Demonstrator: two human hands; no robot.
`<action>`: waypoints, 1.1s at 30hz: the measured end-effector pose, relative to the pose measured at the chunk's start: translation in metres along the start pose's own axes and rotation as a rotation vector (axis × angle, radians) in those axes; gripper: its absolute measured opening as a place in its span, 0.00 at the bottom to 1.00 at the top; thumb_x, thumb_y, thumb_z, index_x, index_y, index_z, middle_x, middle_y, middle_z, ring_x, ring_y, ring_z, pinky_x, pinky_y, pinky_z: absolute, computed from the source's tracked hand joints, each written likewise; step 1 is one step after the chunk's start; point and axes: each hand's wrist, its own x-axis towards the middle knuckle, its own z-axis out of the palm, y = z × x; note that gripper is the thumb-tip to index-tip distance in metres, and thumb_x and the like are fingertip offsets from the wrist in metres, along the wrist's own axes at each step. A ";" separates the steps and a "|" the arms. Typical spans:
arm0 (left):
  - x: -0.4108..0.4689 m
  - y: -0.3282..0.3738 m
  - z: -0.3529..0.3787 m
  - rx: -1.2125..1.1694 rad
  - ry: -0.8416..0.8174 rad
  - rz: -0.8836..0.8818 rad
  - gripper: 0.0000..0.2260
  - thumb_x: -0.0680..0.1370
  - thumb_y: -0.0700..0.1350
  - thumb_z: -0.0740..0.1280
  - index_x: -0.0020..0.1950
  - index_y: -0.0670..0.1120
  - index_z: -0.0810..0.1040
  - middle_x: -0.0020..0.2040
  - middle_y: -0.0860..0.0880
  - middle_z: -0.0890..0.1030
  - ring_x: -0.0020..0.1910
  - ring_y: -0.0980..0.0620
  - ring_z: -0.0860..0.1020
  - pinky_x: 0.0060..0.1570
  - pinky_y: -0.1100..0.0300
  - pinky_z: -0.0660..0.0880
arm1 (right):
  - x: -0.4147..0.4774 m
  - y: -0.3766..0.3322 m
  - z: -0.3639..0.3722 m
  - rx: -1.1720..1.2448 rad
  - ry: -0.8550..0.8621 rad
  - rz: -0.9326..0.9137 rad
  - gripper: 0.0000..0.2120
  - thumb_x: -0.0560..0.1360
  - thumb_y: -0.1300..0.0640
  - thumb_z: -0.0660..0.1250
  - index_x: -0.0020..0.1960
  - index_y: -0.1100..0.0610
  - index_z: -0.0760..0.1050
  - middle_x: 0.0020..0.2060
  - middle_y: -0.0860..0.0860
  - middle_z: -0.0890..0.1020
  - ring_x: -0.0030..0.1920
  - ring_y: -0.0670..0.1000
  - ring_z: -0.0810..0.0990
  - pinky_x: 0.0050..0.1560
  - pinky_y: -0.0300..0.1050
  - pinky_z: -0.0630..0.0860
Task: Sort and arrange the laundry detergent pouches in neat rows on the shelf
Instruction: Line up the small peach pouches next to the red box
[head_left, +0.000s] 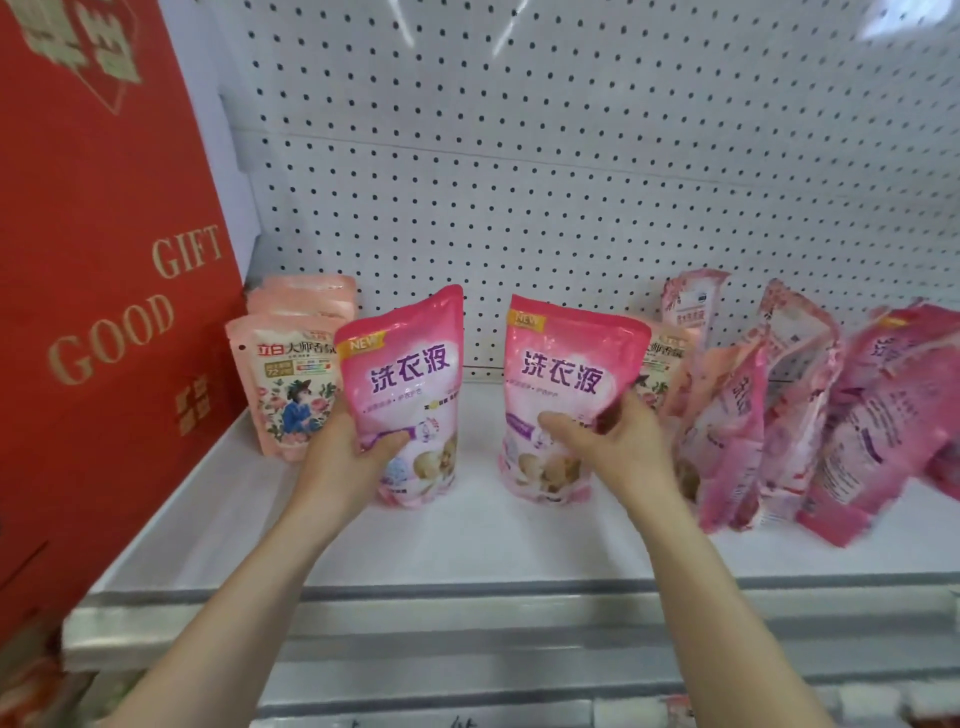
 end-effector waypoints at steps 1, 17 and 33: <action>0.001 -0.002 -0.001 -0.002 -0.010 -0.001 0.19 0.74 0.38 0.71 0.63 0.46 0.73 0.58 0.52 0.80 0.56 0.53 0.78 0.52 0.60 0.73 | -0.001 0.004 0.004 -0.035 -0.028 0.016 0.28 0.64 0.48 0.80 0.61 0.52 0.76 0.51 0.45 0.84 0.48 0.46 0.83 0.53 0.49 0.81; 0.004 -0.014 -0.014 -0.110 -0.034 -0.131 0.21 0.68 0.50 0.74 0.61 0.54 0.77 0.55 0.56 0.84 0.55 0.53 0.82 0.56 0.44 0.78 | 0.137 -0.024 0.133 0.089 -0.173 0.078 0.16 0.71 0.57 0.76 0.58 0.54 0.78 0.52 0.50 0.85 0.52 0.53 0.84 0.56 0.53 0.79; 0.025 -0.008 0.004 -0.069 -0.072 -0.074 0.17 0.74 0.35 0.71 0.60 0.48 0.77 0.52 0.54 0.85 0.54 0.57 0.82 0.52 0.59 0.80 | 0.094 -0.097 0.044 0.144 -0.097 -0.561 0.16 0.81 0.46 0.61 0.66 0.50 0.74 0.61 0.42 0.77 0.60 0.39 0.75 0.61 0.35 0.71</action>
